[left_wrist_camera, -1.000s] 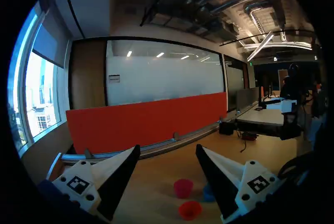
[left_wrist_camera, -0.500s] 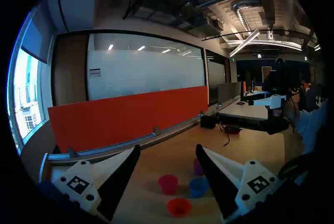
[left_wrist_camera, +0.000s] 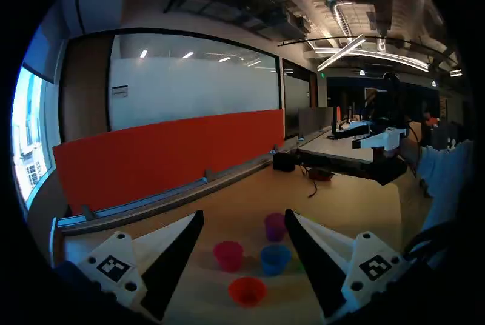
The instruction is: Pour water
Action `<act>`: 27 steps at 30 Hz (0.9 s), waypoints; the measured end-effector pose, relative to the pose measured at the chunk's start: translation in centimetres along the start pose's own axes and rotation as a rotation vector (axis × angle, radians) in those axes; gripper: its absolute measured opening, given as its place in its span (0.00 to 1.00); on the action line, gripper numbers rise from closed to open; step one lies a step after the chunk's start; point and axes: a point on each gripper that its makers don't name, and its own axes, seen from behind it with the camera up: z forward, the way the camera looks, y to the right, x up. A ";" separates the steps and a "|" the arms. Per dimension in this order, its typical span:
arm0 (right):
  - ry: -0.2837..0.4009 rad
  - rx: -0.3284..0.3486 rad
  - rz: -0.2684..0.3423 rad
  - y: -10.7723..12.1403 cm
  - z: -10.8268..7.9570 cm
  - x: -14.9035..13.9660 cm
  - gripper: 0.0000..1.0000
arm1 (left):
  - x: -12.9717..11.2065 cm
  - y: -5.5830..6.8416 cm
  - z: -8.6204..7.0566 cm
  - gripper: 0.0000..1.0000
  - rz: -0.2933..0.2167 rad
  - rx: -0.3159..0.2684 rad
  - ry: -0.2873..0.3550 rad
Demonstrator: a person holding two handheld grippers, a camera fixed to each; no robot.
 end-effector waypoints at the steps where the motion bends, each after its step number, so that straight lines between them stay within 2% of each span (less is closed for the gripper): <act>1: -0.009 0.008 -0.004 -0.1 0.0 -0.3 1.00 | -0.3 0.2 0.0 0.99 0.000 -0.008 -0.007; 8: -0.089 0.041 -0.051 -0.7 -0.1 -2.7 1.00 | -2.6 1.3 0.3 0.99 0.020 -0.049 -0.063; 17: -0.172 0.073 -0.061 -1.3 -0.1 -5.7 1.00 | -5.8 2.7 0.9 0.99 0.056 -0.079 -0.143; 27: -0.238 0.113 -0.072 -2.1 0.0 -8.2 1.00 | -7.8 3.8 1.3 0.99 0.069 -0.121 -0.203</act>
